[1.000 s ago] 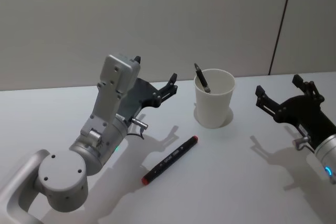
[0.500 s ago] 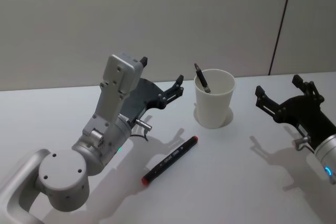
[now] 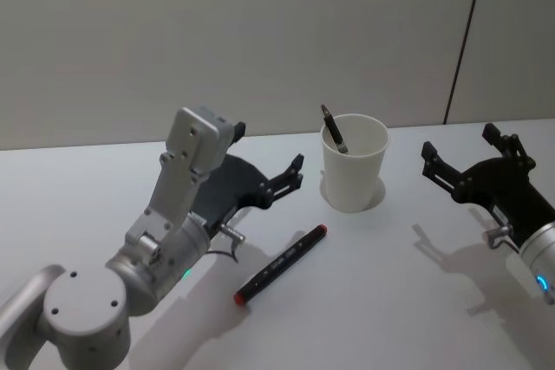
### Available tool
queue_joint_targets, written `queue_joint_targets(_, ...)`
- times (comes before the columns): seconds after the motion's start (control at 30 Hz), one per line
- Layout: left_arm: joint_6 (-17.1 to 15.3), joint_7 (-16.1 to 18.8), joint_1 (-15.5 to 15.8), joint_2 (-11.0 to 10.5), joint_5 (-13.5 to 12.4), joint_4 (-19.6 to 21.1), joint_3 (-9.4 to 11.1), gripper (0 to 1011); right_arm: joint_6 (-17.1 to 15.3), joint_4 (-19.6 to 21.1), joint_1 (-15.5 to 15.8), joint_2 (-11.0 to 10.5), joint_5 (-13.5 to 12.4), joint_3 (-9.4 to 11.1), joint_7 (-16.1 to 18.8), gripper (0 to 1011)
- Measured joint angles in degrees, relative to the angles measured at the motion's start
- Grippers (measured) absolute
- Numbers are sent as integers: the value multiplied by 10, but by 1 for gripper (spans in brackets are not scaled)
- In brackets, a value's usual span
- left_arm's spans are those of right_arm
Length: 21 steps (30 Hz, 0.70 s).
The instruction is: Place the pen into the pen holder.
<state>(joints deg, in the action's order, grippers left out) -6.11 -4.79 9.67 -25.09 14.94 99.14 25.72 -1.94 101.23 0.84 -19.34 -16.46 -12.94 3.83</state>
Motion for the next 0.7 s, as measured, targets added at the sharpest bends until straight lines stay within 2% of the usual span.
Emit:
queue_joint_targets(0.43,-43,-9,-40,-37,30,50,-5,1001,0,0,0,0,0,0,0,1001)
queue_joint_targets(0.7,-53,-25,-60,-58,53,71,-8,1001,0,0,0,0,0,0,0,1002)
